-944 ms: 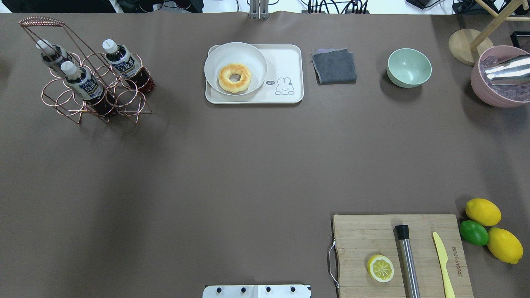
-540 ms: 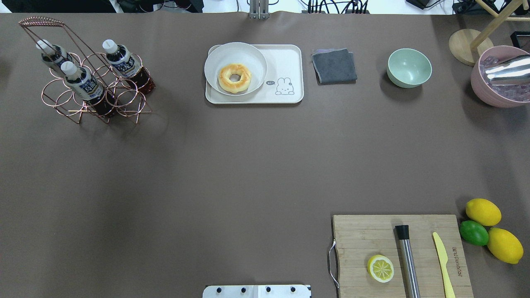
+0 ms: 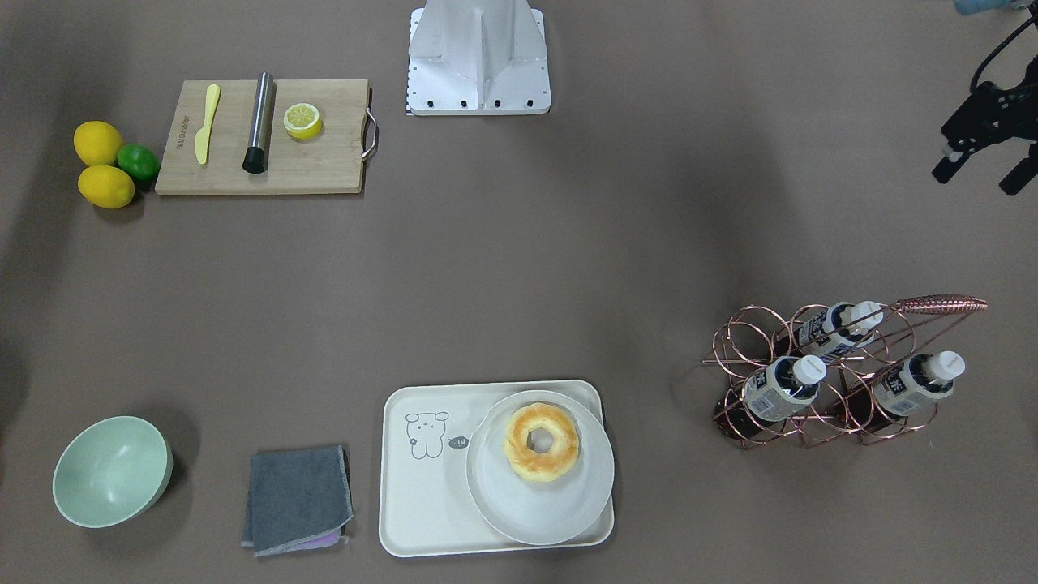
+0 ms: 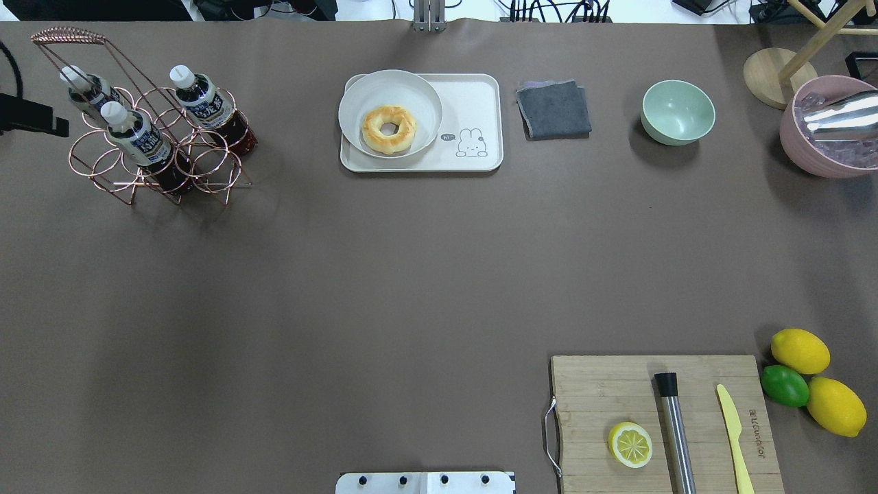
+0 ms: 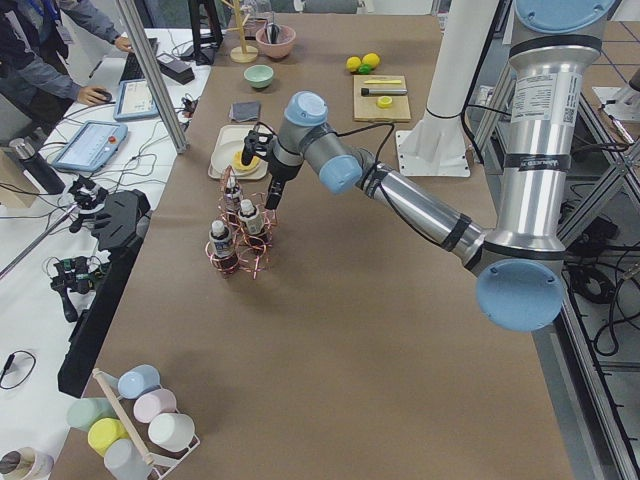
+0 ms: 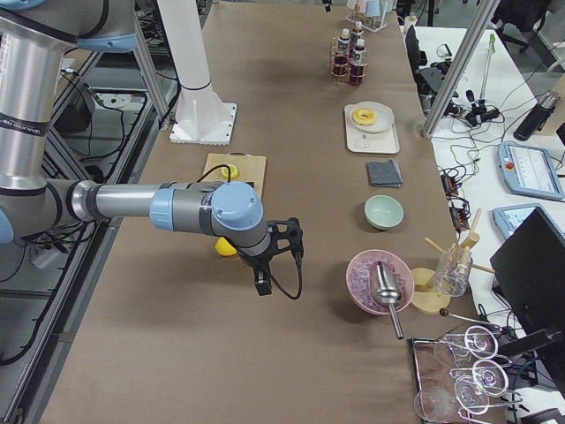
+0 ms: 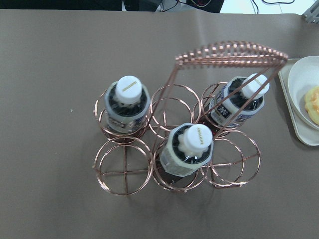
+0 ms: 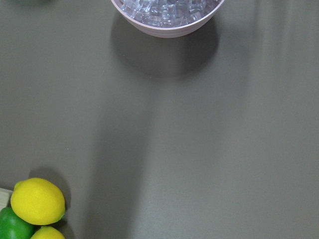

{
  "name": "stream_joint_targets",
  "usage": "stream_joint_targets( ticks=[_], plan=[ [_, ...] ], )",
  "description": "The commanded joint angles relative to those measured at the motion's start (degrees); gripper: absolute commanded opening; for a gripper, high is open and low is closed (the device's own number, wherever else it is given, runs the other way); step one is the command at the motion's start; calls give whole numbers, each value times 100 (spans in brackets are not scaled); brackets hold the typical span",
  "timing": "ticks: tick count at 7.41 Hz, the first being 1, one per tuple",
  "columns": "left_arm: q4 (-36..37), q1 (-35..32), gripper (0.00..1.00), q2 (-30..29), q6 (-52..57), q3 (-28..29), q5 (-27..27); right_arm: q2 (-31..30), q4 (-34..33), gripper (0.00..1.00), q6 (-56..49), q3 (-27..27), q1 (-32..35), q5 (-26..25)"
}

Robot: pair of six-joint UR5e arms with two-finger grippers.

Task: Place tea on tray
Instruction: 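Reach the left gripper down to a tea bottle in the copper rack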

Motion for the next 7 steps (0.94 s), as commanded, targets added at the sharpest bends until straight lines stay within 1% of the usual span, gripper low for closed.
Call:
stream_joint_targets(
  ticks=[1, 3, 4, 5, 6, 7],
  plan=[
    [44, 588, 97, -517, -88, 465, 1056, 15, 8, 100, -7, -151, -2, -6],
    [-165, 606, 97, -754, -43, 922, 1041, 24, 17, 100, -16, -152, -2, -14],
    [-306, 615, 97, -755, -43, 1029, 1049, 33, 17, 100, -16, -152, -2, -14],
    [-377, 623, 95, -773, -34, 1204, 1041, 33, 17, 100, -16, -152, -10, -6],
    [-456, 632, 89, -790, -34, 1302, 1049, 50, 112, 100, -7, -152, -10, -14],
    [-457, 728, 89, -1017, -26, 1564, 1049, 33, 261, 100, 2, -152, -2, -32]
  ],
)
